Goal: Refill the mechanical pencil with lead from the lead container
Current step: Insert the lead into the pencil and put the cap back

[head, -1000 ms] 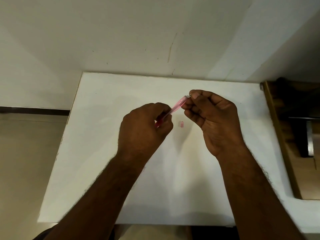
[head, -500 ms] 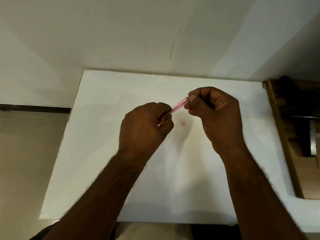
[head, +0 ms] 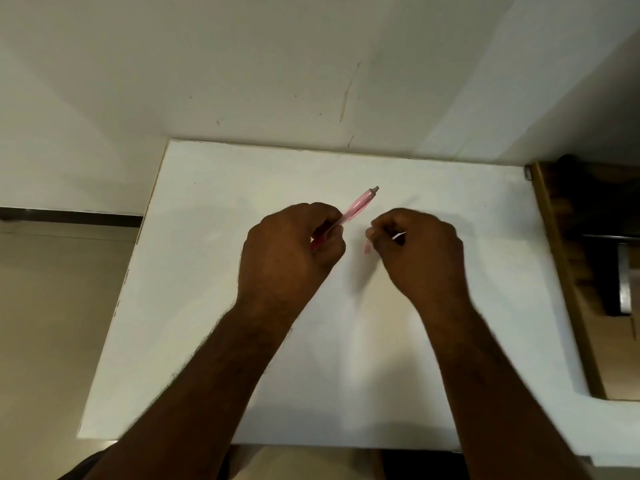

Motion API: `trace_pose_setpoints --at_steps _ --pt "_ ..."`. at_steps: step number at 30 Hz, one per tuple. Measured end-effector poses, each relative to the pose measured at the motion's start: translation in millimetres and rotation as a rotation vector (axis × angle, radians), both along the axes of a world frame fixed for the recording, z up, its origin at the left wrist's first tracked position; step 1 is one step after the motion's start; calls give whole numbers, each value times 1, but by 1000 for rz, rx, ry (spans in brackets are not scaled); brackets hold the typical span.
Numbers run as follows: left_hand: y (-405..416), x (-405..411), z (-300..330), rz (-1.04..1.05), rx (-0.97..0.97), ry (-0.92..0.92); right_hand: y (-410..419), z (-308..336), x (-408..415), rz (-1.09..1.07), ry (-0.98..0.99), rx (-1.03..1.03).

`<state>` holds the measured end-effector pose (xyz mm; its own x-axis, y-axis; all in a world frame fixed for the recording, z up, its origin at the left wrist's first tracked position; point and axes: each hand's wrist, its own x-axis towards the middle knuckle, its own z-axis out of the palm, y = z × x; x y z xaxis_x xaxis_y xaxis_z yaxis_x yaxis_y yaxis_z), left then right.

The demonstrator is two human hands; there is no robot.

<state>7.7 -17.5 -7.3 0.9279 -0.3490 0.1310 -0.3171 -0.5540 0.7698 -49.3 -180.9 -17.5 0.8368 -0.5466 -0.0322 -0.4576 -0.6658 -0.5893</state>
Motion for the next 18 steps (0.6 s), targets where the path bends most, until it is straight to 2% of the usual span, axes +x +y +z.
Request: trace_pose_setpoints --at_steps 2,6,9,11,13,16,18 --pt "0 0 -1 -1 1 -3 8 -4 0 66 100 -71" --pt "1 1 -1 -1 -3 1 15 -7 4 103 163 -175" --pt "1 1 0 -3 3 -14 15 -8 3 89 159 -171" --pt "0 1 0 3 -5 -5 13 -7 3 58 139 -86" --pt "0 1 0 6 -22 12 9 -4 5 -33 11 148" --pt "-1 2 1 -4 -14 -23 1 11 8 -186 -355 784" --pt "-1 2 2 -12 -1 -36 -3 19 7 -213 -477 1038"
